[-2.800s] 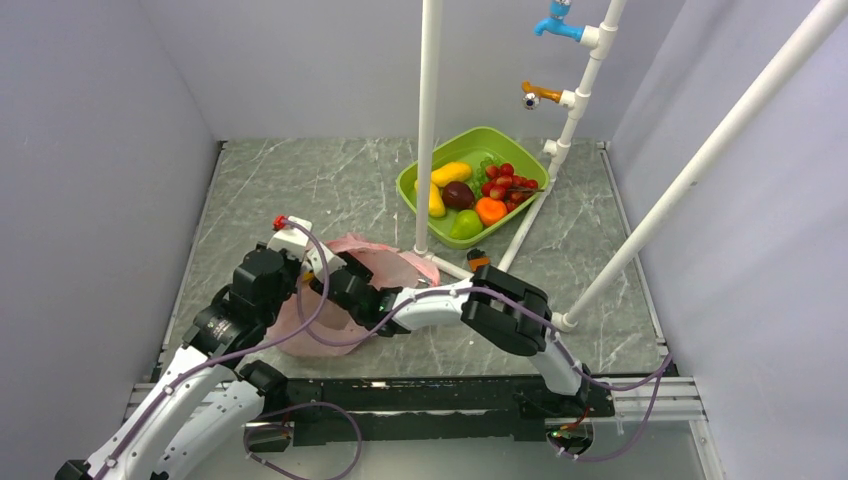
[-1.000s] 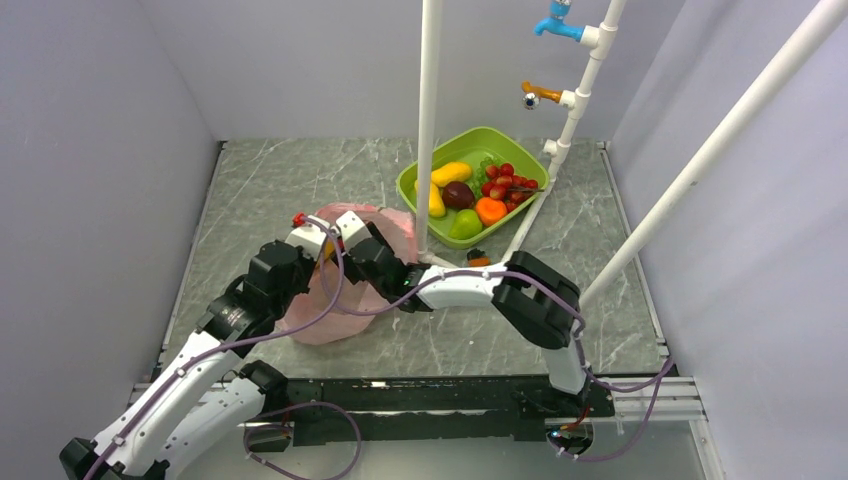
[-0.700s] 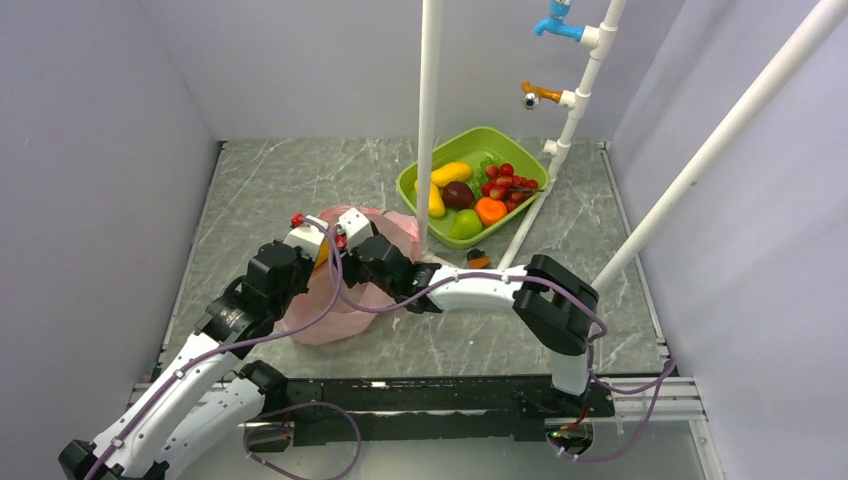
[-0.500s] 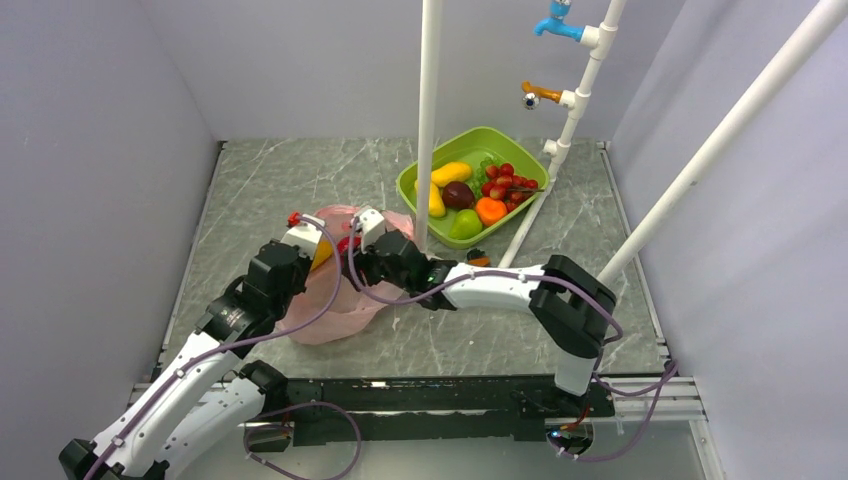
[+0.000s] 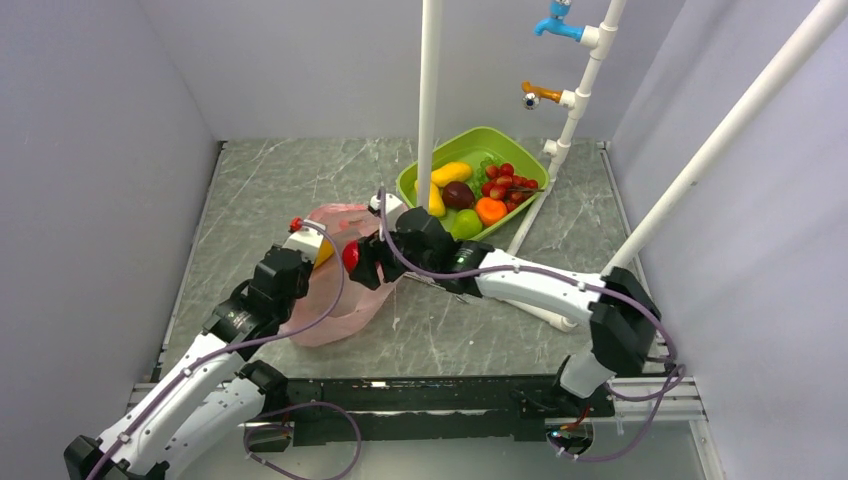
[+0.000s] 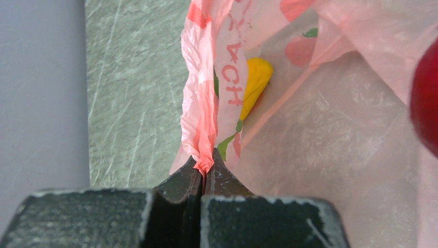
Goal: Take the fake fruits out of the plastic bag
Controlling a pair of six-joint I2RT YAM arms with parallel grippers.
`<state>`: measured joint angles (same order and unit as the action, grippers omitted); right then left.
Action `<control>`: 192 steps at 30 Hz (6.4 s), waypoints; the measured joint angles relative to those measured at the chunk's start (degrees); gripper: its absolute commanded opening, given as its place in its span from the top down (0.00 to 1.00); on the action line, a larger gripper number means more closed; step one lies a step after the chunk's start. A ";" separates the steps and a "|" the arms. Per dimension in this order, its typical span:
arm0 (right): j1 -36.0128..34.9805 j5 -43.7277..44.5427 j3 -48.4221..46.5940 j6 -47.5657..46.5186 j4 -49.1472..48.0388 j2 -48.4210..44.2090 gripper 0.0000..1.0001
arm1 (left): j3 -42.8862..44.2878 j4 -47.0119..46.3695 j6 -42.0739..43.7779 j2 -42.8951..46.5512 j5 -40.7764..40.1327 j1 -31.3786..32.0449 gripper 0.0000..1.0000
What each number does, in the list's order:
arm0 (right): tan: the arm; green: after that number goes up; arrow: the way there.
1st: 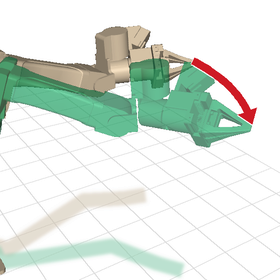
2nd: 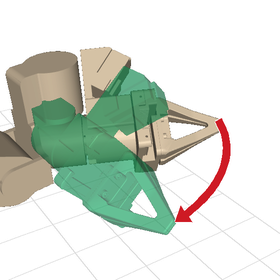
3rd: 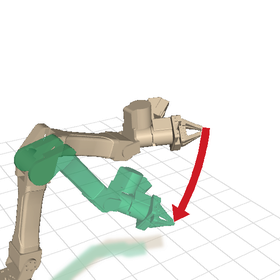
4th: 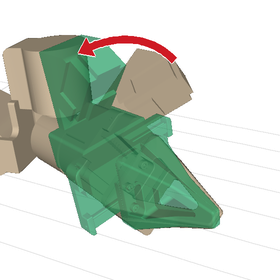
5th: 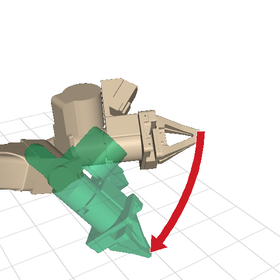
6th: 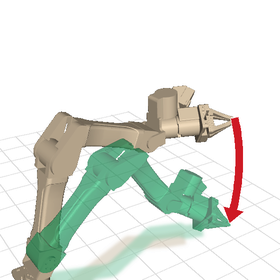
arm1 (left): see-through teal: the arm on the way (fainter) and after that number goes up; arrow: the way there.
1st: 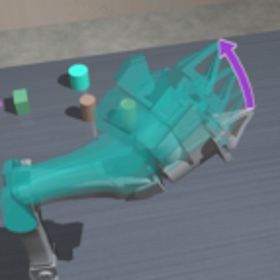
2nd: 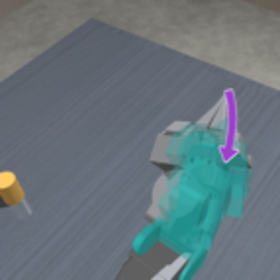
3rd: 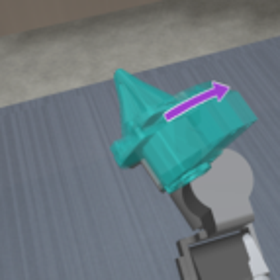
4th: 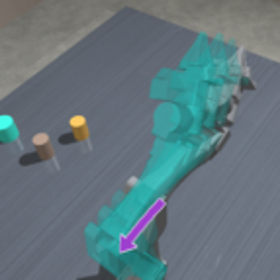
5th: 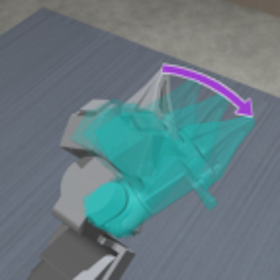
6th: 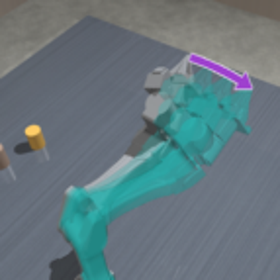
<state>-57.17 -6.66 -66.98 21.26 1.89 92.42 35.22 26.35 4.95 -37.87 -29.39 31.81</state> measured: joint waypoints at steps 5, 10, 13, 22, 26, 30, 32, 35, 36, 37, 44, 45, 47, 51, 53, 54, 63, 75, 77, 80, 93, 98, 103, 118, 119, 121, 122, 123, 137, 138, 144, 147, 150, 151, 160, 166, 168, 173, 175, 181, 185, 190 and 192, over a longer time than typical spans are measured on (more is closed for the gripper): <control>-0.09 0.50 1.77 -0.22 0.42 -6.82 1.00 | 0.24 -0.42 0.42 -1.88 4.11 0.02 1.00; -0.09 4.98 5.88 0.85 1.62 -12.24 1.00 | 1.79 0.17 0.35 -2.16 5.70 0.04 1.00; -0.07 7.48 7.28 2.84 4.46 -18.25 1.00 | 2.16 0.07 0.37 -1.64 6.14 0.04 1.00; 1.70 22.32 4.33 7.56 17.31 -36.41 1.00 | 2.14 0.07 0.42 -1.01 6.91 0.04 1.00; 10.60 24.98 3.96 8.13 22.21 -35.32 1.00 | 2.14 0.09 0.42 -1.01 7.04 0.04 1.00; 20.44 24.04 3.98 7.74 23.19 -29.33 1.00 | 2.14 0.17 0.39 -1.01 7.02 0.04 1.00; 24.28 22.40 3.93 7.63 22.58 -25.88 1.00 | 2.14 0.42 0.39 -1.01 7.02 0.04 1.00; 29.35 17.46 2.82 7.26 20.96 -17.92 1.00 | 2.14 0.52 0.42 -1.03 6.99 0.04 1.00; 30.64 15.08 1.84 7.08 20.61 -14.49 1.00 | 2.14 0.50 0.44 -1.09 6.97 0.04 1.00; 31.78 12.85 0.28 6.82 20.63 -10.60 1.00 | 2.14 0.50 0.46 -1.40 6.97 0.04 1.00; 33.20 2.27 -8.13 5.33 20.79 7.34 0.81 | 2.16 0.94 0.48 -3.21 6.99 0.04 1.00; 33.07 1.14 -8.13 5.31 20.90 7.89 0.75 | 2.16 0.90 0.48 -3.13 6.99 0.04 1.00; 32.98 -0.63 -8.26 5.31 20.74 8.39 0.60 | 2.16 0.90 0.52 -2.86 6.97 0.04 1.00; 32.98 -2.34 -10.40 5.31 20.65 9.57 0.26 | 2.16 0.90 0.63 -2.40 6.88 0.04 1.00; 32.98 -2.36 -10.93 5.22 20.65 9.81 0.19 | 2.16 0.92 0.63 -2.40 6.75 0.04 1.00; 32.98 -2.27 -10.97 5.05 20.76 9.81 0.17 | 2.16 0.92 0.63 -2.40 6.69 0.04 1.00; 32.98 0.35 -9.27 3.32 21.64 7.23 0.07 | 2.16 0.92 0.63 -2.34 6.56 0.04 1.00; 29.59 -0.83 15.15 4.15 21.57 -16.37 0.09 | 2.16 0.92 0.66 -1.77 5.99 0.04 1.00; 25.99 -1.20 19.52 4.96 20.92 -19.93 0.09 | 2.16 0.92 0.90 -1.44 6.05 0.04 1.00; 16.92 -2.05 27.61 6.78 18.14 -27.52 0.09 | 2.16 0.90 1.49 -0.96 7.30 0.04 1.00; -9.51 -2.51 34.42 8.50 1.90 -41.31 0.12 | 3.04 2.40 -0.33 -1.73 17.73 0.15 1.00; -11.74 0.57 24.65 6.01 0.81 -34.27 0.15 | 7.78 7.48 -12.68 -5.18 24.85 0.15 1.00; -11.67 3.65 18.18 4.02 -2.05 -25.92 0.28 | -1.99 7.21 -29.62 6.03 28.44 0.15 1.00; -10.27 8.59 18.34 2.93 -10.25 -3.02 0.33 | -13.18 9.42 -49.62 22.95 28.41 0.26 1.00; -10.27 8.57 18.60 2.93 -11.19 -2.95 0.32 | -12.41 9.46 -49.57 23.06 27.98 0.26 1.00; -10.10 8.44 18.88 3.21 -13.94 -2.38 0.30 | -10.88 9.40 -49.05 23.28 27.30 0.26 1.00; -9.94 8.11 18.84 3.48 -15.41 -1.79 0.28 | -10.32 9.16 -48.70 23.37 26.99 0.26 1.00; -9.70 7.89 18.62 4.02 -16.96 -0.85 0.26 | -9.53 8.74 -48.04 23.50 26.86 0.26 1.00; -6.21 8.52 9.66 9.75 -31.74 16.09 0.02 | -4.72 5.18 -43.32 20.48 30.08 0.31 1.00; -6.05 8.50 9.38 10.14 -32.65 16.94 0.01 | -4.72 5.18 -43.32 20.74 30.14 0.31 1.00; -4.37 10.80 5.42 15.80 -35.78 23.89 0.02 | -5.33 5.09 -43.47 21.14 31.52 0.31 1.00; -4.07 12.70 1.79 18.45 -35.45 27.39 0.03 | -5.97 4.90 -43.56 20.83 32.50 0.31 1.00; -4.15 13.79 -1.53 20.39 -35.34 30.16 0.06 | -6.25 4.55 -43.56 20.06 33.77 0.31 1.00; -4.15 13.84 -2.49 20.79 -35.30 30.91 0.06 | -6.34 4.44 -43.56 19.89 34.21 0.31 1.00; -4.48 15.47 -14.69 24.26 -27.85 37.83 0.29 | -6.38 4.48 -43.71 17.00 34.75 0.31 1.00; -4.39 15.08 -19.34 27.36 -25.66 41.51 0.55 | -6.38 4.44 -44.24 16.39 34.62 0.31 1.00; -4.33 15.10 -19.34 27.69 -25.42 41.51 0.62 | -6.38 4.96 -44.65 16.31 34.25 0.31 1.00; -3.32 14.51 -18.29 26.43 -24.98 40.81 0.85 | -4.52 10.25 -45.38 15.17 29.88 0.31 1.00; -2.80 13.81 -15.32 24.96 -24.83 39.04 0.91 | -2.36 13.60 -45.59 13.86 26.69 0.31 1.00; -1.66 13.51 -9.18 17.77 -22.77 30.69 1.00 | 4.28 18.47 -43.01 9.40 17.44 0.31 1.00; -1.53 13.66 -6.95 13.38 -22.88 24.13 1.00 | 6.80 19.06 -38.40 5.81 12.28 0.31 1.00; -1.60 13.62 -3.39 9.60 -23.41 17.57 1.00 | 10.36 18.73 -31.95 3.82 9.90 0.31 1.00; -1.64 13.55 -1.88 8.70 -23.50 16.13 1.00 | 12.57 18.14 -29.42 3.63 9.53 0.31 1.00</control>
<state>-58.81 6.90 -68.86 29.95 -21.61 108.55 47.79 44.49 -24.47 -34.24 -19.86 32.12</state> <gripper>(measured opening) 0.007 0.023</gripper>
